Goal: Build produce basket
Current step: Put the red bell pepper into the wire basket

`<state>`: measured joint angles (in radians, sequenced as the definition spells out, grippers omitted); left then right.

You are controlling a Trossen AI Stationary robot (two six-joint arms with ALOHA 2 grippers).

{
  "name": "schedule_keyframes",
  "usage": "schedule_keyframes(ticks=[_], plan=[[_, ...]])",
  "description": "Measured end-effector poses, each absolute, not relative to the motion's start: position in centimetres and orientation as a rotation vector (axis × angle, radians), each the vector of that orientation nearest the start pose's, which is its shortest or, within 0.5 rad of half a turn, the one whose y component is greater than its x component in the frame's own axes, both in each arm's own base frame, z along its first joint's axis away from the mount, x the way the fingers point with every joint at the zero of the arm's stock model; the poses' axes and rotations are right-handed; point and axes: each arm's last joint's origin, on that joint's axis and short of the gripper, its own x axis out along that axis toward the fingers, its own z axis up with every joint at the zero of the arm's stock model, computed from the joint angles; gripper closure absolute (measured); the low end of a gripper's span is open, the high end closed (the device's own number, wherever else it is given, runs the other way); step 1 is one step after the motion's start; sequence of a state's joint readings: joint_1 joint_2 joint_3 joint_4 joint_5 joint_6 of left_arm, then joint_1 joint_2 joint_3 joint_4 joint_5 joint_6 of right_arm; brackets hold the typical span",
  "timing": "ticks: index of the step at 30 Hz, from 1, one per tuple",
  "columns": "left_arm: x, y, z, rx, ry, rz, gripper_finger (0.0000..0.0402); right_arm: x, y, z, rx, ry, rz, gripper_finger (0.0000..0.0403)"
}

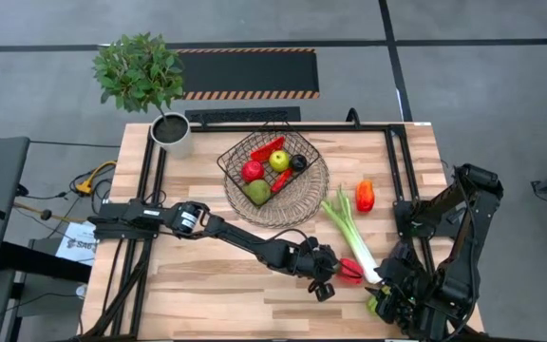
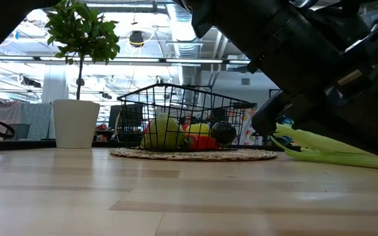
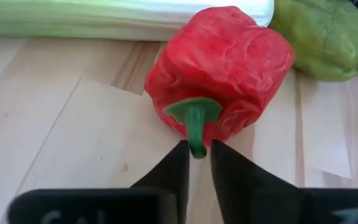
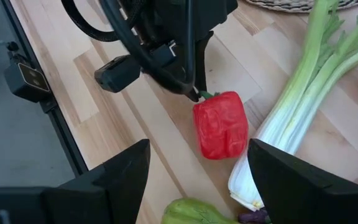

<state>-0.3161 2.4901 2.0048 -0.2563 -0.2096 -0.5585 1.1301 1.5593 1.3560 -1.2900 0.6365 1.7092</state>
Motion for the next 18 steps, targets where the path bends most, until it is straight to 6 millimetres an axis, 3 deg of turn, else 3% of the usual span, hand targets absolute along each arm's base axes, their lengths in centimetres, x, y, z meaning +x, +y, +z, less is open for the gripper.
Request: schedule_keyframes(ticks=[8,11,15,18], plan=[[52.1,-16.3,13.8,-0.375,0.715,0.11,0.0298,13.3,24.2,28.6,0.395,0.878,-0.434,0.0112],[52.1,-15.9,13.8,-0.386,0.729,0.107,0.0321,13.3,24.2,28.6,0.39,0.88,-0.435,0.0112],[52.3,-15.3,13.7,-0.398,0.729,0.121,0.0383,13.3,24.1,28.6,0.385,0.881,-0.437,0.0112],[52.4,-14.9,13.8,-0.407,0.727,0.132,0.0392,13.3,24.1,28.6,0.379,0.882,-0.439,0.0112]])
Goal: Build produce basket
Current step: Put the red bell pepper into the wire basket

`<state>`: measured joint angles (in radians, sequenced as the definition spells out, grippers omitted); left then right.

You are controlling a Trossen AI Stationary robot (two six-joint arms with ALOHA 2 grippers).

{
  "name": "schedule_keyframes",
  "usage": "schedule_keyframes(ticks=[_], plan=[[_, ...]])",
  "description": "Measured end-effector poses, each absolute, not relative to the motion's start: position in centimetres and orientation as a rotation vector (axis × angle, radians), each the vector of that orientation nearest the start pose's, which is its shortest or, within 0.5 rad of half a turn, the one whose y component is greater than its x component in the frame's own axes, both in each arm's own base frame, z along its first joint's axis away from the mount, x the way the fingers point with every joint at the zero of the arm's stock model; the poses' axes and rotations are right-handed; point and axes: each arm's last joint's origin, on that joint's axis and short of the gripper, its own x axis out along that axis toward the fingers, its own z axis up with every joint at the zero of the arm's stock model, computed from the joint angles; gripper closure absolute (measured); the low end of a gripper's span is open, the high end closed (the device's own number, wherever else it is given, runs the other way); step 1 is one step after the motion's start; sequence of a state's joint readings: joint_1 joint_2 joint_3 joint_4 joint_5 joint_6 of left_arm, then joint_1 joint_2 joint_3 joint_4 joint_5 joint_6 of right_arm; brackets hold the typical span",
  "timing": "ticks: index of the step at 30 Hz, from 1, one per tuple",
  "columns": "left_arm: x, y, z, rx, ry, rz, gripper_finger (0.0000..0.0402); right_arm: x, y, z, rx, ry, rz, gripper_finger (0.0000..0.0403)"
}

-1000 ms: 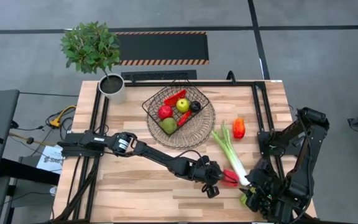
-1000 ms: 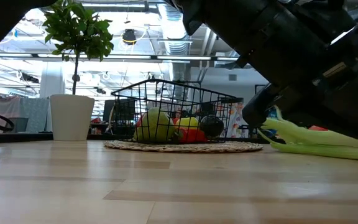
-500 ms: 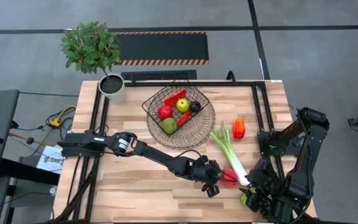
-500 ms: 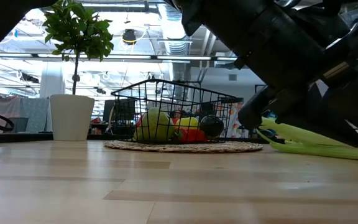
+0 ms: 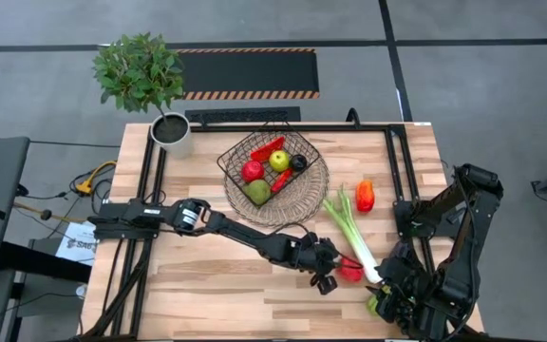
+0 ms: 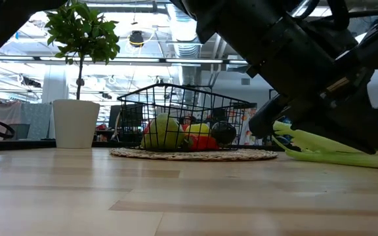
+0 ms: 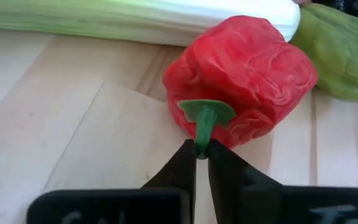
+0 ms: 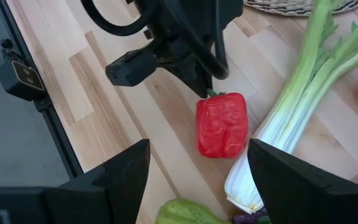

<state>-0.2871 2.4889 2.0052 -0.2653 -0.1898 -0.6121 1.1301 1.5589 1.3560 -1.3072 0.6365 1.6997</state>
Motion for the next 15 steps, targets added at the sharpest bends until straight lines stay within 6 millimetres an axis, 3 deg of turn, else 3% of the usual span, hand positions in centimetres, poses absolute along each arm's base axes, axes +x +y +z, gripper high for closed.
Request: schedule_keyframes(ticks=[7,15], plan=[[52.5,-14.7,14.5,-0.423,0.735,0.146,0.0399,13.3,24.1,28.6,0.372,0.883,-0.437,0.0112],[52.3,-14.4,19.8,-0.3,0.81,0.213,0.0401,13.1,23.9,28.6,0.345,0.889,-0.449,0.0112]])
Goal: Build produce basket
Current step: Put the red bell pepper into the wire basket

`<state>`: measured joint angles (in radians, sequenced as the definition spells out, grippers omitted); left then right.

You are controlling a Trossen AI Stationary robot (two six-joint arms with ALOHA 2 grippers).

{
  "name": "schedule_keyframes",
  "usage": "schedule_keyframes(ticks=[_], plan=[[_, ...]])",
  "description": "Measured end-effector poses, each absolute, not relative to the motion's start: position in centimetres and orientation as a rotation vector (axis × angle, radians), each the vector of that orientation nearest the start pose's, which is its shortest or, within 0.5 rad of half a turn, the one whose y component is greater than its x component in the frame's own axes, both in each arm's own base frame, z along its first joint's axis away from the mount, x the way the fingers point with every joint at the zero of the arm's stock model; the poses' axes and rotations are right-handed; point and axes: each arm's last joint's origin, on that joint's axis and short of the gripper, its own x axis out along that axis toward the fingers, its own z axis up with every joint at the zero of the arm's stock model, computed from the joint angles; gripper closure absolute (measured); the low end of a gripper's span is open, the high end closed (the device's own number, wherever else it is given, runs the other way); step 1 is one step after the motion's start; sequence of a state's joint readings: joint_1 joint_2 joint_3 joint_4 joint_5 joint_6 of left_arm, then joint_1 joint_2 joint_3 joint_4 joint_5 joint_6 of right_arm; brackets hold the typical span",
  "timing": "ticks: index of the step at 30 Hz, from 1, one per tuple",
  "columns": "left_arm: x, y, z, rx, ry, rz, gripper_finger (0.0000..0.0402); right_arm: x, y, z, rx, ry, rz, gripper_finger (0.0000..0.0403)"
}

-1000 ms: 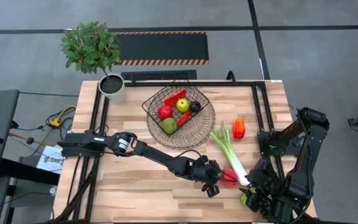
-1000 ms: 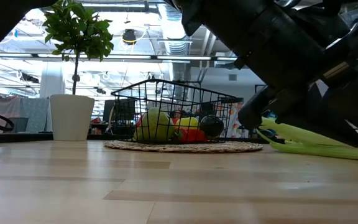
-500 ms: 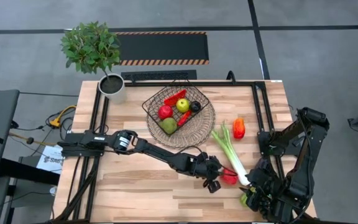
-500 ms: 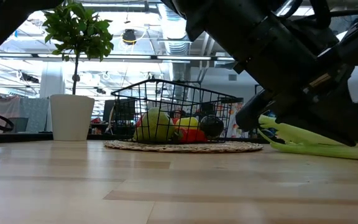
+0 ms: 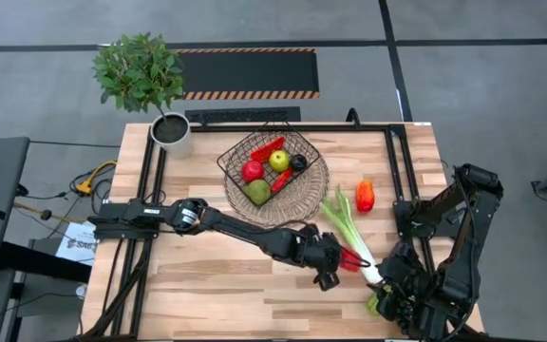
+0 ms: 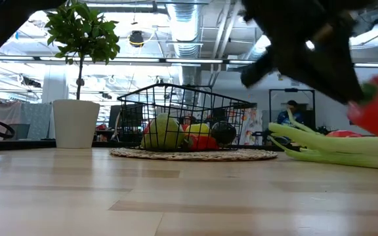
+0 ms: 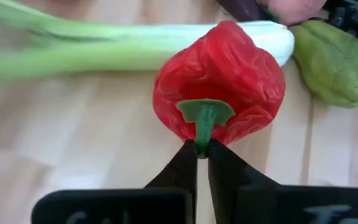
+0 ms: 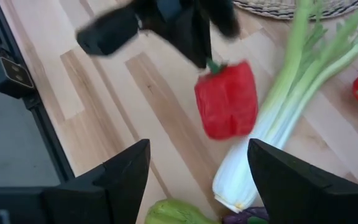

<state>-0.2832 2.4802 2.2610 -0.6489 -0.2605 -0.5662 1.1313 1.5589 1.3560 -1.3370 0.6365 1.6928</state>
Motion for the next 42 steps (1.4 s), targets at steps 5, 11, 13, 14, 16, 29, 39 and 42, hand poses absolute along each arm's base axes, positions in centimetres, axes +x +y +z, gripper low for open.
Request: schedule_keyframes(ticks=[5,11,13,14,16,29,39,42], plan=[[51.0,-13.5,23.0,-0.242,0.877,0.264,0.0401,13.0,23.7,28.6,0.327,0.893,-0.458,0.0112],[48.4,-11.4,26.6,-0.224,0.956,0.354,0.0401,13.0,23.7,28.6,0.324,0.888,-0.459,0.0112],[47.6,-10.6,28.3,-0.205,0.942,0.379,0.0401,13.1,23.7,28.6,0.321,0.875,-0.46,0.0112],[47.2,-10.2,28.9,-0.189,0.952,0.398,0.0401,13.1,23.6,28.6,0.32,0.872,-0.46,0.0112],[46.5,-9.2,30.1,-0.172,0.944,0.435,0.0401,13.1,23.6,28.6,0.319,0.872,-0.462,0.0112],[40.2,1.8,35.4,-0.1,1.084,0.865,0.0401,13.5,23.2,28.6,0.305,0.874,-0.491,0.0112],[39.1,8.8,35.4,-0.174,1.153,0.919,0.0401,13.4,23.0,28.6,0.287,0.878,-0.501,0.0112],[39.2,9.6,34.2,-0.185,1.209,0.907,0.0401,13.3,22.9,28.6,0.287,0.878,-0.512,0.0112]])
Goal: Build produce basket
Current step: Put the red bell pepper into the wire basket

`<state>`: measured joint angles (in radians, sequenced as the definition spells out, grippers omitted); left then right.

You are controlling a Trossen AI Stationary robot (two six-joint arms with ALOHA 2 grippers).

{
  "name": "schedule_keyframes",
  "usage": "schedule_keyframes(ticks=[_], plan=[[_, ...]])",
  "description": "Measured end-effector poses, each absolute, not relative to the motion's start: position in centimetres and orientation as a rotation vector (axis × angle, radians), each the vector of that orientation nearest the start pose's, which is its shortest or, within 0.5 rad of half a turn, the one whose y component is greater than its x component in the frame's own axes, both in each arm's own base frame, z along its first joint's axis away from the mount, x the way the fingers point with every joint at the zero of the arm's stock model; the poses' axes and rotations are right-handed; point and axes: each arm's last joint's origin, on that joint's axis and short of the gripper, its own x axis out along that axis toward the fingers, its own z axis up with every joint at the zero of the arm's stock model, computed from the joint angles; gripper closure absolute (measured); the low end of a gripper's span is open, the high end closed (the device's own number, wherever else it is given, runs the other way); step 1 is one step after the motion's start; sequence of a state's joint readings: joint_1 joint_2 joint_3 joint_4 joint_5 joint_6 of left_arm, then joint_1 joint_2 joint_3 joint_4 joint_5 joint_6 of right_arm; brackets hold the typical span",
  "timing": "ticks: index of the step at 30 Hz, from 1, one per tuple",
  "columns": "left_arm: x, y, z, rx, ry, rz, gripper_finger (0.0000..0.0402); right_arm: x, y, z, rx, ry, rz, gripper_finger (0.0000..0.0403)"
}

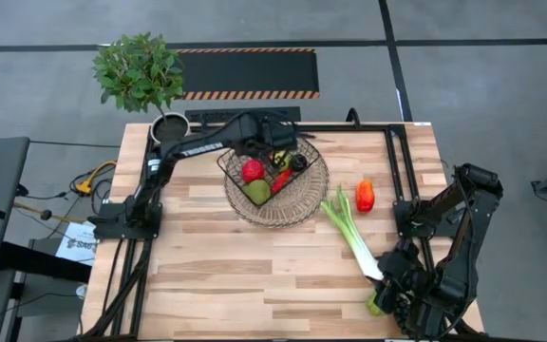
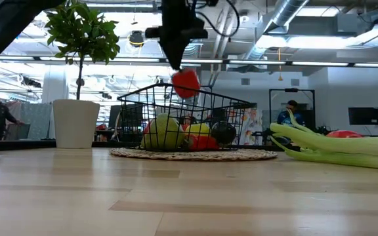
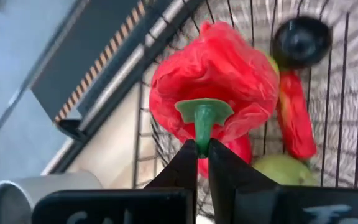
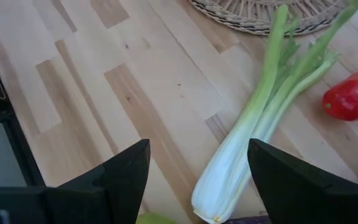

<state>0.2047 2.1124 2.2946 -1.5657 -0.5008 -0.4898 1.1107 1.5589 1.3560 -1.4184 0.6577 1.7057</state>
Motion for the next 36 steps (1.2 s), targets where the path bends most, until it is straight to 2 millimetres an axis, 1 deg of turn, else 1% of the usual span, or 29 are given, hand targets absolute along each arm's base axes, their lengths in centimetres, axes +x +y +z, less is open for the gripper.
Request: schedule_keyframes(ticks=[5,9,15,21,36], plan=[[39.6,9.6,31.3,-0.186,1.309,0.862,0.0401,13.2,22.7,28.6,0.29,0.876,-0.538,0.0112],[40.0,8.9,29.4,-0.181,1.352,0.813,0.0401,13.1,22.6,28.7,0.276,0.878,-0.546,0.0112],[40.2,8.6,27.3,-0.168,1.39,0.776,0.0401,13.2,22.5,28.7,0.275,0.878,-0.549,0.0112],[40.9,8.6,26.9,-0.174,1.364,0.68,0.0401,13.2,22.5,28.7,0.276,0.878,-0.549,0.0112],[40.9,8.8,26.9,-0.167,1.367,0.637,0.0392,13.1,22.5,28.7,0.281,0.876,-0.558,0.0112]])
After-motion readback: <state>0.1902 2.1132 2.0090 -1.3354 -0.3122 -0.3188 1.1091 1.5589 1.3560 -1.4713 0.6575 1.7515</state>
